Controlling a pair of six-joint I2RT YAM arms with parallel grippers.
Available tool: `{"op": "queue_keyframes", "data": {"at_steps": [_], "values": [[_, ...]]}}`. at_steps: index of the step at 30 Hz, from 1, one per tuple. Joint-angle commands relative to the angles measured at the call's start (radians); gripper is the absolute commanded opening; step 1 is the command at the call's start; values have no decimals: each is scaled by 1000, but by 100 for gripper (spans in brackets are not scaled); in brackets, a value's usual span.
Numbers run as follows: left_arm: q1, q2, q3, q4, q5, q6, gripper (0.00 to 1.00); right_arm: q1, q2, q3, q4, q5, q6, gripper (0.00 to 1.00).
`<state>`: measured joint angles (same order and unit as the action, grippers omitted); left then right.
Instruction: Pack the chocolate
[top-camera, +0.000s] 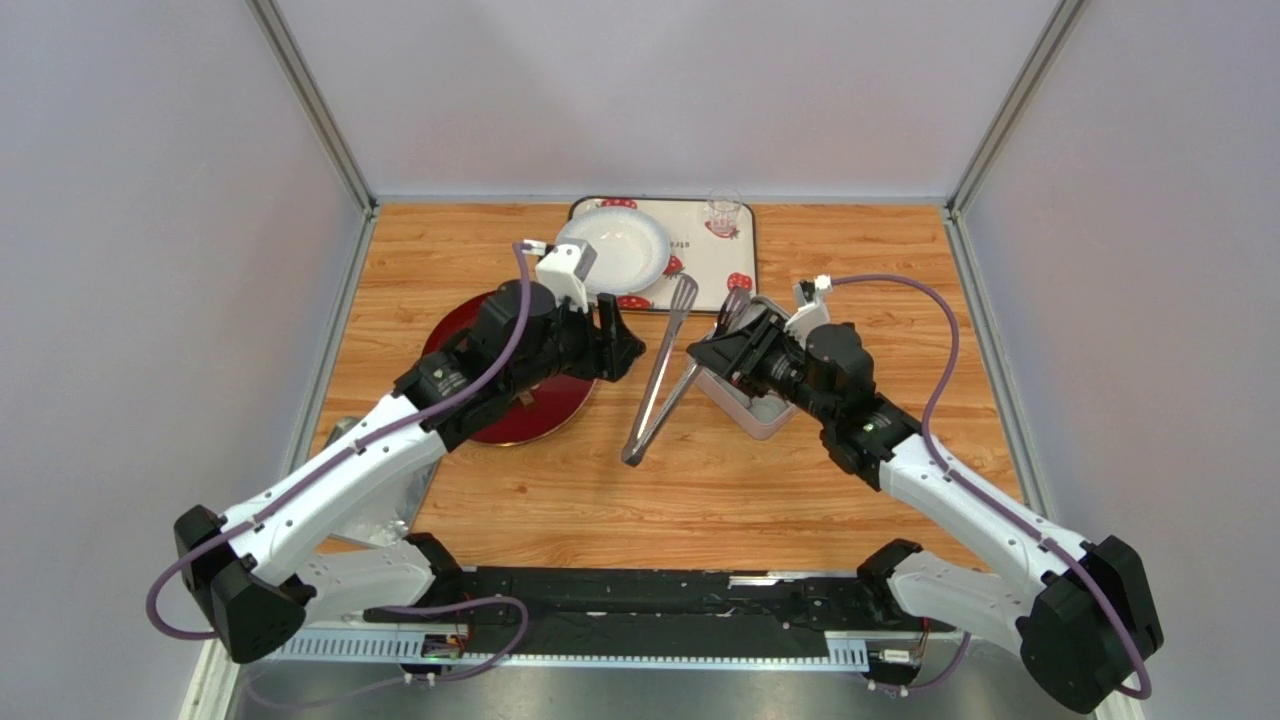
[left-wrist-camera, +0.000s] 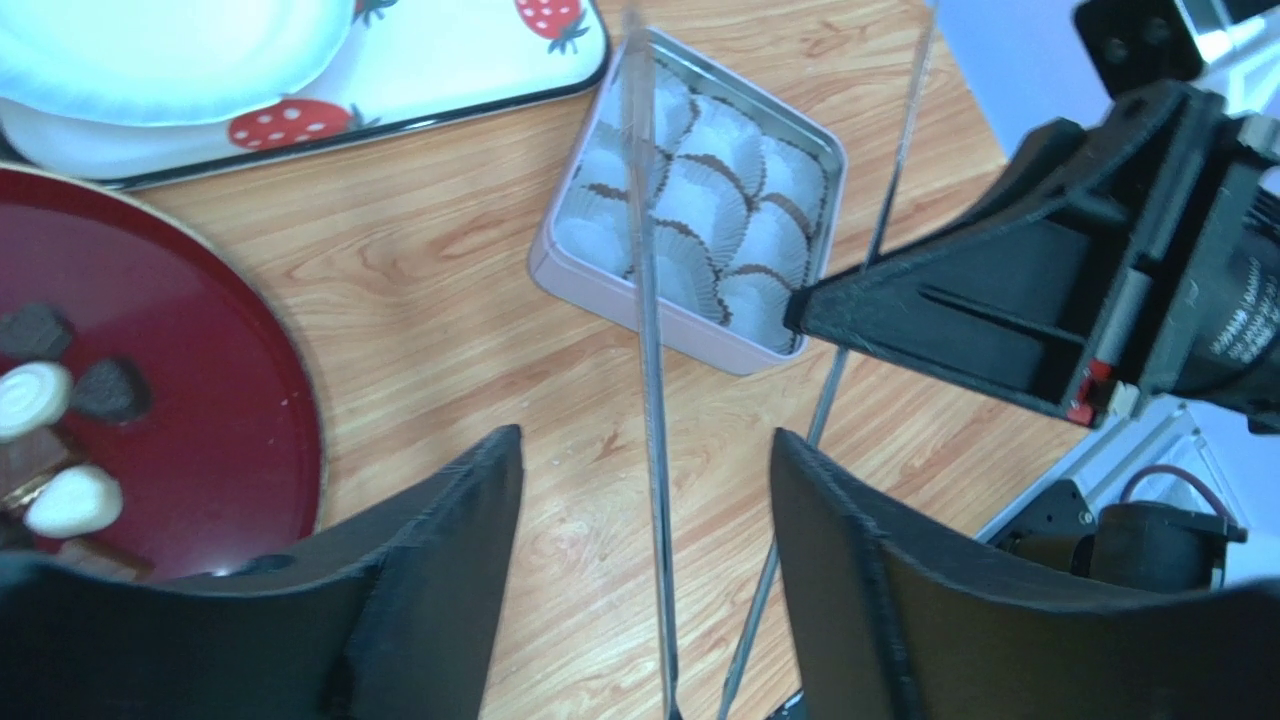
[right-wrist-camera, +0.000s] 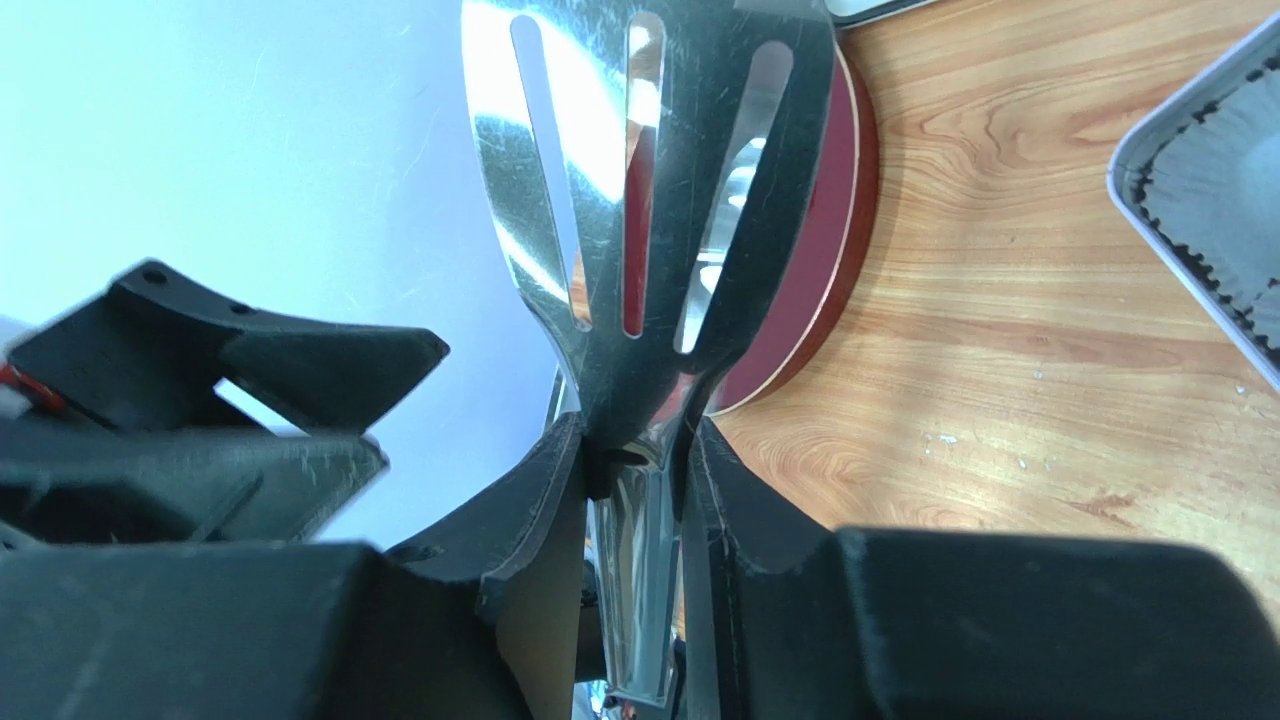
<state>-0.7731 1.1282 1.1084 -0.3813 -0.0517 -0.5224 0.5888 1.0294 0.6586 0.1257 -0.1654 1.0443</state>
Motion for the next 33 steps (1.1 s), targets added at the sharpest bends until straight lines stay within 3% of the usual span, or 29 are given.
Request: {"op": "queue_keyframes", "data": {"at_steps": [1, 10, 11, 33], "values": [[-44, -80, -90, 185, 16, 41, 73, -1, -40, 36, -17, 50, 63, 0], [-75, -154, -223, 324, 110, 24, 82, -24, -58, 50, -6, 66, 132, 0], [-77, -153, -228, 325, 111, 21, 89, -27, -57, 50, -8, 66, 149, 0], [-80, -8, -213, 374, 157, -123, 90, -61, -80, 33, 87, 17, 230, 0]]}}
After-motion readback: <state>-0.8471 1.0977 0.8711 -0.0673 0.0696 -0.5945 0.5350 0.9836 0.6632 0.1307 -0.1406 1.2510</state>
